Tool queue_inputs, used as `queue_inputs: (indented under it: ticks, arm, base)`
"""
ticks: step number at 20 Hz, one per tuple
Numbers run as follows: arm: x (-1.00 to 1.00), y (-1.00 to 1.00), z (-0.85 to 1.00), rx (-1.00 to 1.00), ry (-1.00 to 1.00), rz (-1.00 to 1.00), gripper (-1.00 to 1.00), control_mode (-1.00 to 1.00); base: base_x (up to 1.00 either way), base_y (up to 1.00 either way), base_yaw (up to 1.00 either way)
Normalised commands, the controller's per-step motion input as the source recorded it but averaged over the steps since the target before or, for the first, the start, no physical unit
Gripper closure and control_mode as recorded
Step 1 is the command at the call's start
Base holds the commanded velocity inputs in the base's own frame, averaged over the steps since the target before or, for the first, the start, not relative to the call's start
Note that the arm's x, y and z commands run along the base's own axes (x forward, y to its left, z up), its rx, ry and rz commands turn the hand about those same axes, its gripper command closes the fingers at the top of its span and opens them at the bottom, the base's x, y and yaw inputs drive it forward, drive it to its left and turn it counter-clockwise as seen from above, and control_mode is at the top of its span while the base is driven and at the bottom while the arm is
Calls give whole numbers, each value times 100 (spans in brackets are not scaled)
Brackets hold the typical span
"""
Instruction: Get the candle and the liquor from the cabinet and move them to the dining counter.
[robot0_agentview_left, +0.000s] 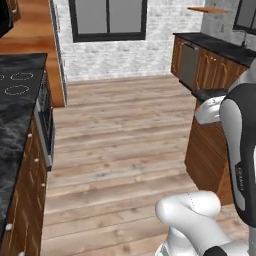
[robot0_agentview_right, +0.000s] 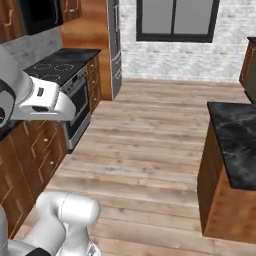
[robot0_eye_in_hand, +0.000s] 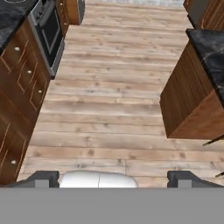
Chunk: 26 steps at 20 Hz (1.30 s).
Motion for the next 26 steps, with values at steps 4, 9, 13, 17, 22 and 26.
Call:
queue_inputs:
  ticks: [4, 9, 13, 17, 22, 26]
  arm:
    - [0, 0, 0, 0, 0, 0, -100, 100]
    - [0, 0, 0, 0, 0, 0, -100, 100]
    - [0, 0, 0, 0, 0, 0, -100, 100]
    - [0, 0, 0, 0, 0, 0, -100, 100]
    - [0, 0, 0, 0, 0, 0, -100, 100]
    - [0, 0, 0, 0, 0, 0, -100, 100]
  base:
    - [100, 63, -11]
    - [100, 8, -15]
    - [100, 0, -11]
    - [100, 0, -10]
    - [100, 0, -10]
    - [100, 0, -11]
